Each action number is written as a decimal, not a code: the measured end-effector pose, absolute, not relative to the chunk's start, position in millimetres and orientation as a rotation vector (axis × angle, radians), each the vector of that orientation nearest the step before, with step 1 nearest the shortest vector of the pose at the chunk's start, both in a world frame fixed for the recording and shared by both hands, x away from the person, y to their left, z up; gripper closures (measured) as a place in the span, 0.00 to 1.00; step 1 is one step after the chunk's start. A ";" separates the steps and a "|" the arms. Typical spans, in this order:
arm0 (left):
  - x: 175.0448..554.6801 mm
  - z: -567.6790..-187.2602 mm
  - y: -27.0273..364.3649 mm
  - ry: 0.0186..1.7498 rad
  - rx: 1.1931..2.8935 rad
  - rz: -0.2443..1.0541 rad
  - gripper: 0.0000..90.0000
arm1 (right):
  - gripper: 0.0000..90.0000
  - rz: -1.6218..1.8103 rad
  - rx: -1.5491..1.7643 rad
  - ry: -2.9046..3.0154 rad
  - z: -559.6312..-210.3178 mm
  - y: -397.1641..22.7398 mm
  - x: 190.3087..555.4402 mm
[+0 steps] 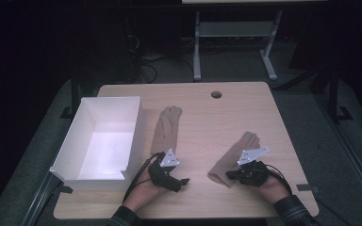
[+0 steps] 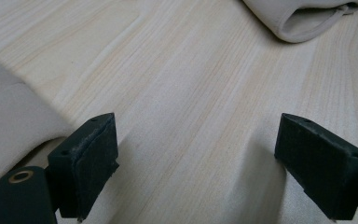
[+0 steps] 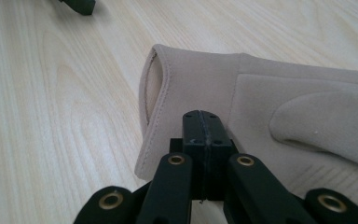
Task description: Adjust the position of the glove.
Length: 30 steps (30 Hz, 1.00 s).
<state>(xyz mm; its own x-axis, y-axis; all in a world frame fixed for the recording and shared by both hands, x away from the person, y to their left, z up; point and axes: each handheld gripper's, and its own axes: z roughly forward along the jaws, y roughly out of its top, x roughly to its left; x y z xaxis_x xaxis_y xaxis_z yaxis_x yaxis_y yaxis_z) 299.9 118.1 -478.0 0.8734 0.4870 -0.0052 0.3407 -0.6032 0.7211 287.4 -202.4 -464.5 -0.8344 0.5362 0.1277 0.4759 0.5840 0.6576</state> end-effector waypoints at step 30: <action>299.8 -477.7 118.1 0.593 2.279 0.252 0.14 | 1.00 1.048 0.945 2.705 -462.3 -241.0 272.9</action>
<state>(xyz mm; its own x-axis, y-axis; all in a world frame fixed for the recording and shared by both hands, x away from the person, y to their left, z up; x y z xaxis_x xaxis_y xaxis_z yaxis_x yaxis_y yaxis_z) 299.8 118.1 -477.7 0.8730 0.4877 0.0009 0.3392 -0.6084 0.7175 272.9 -241.0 -462.3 -0.8045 0.5791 0.1317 0.5168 0.5733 0.6358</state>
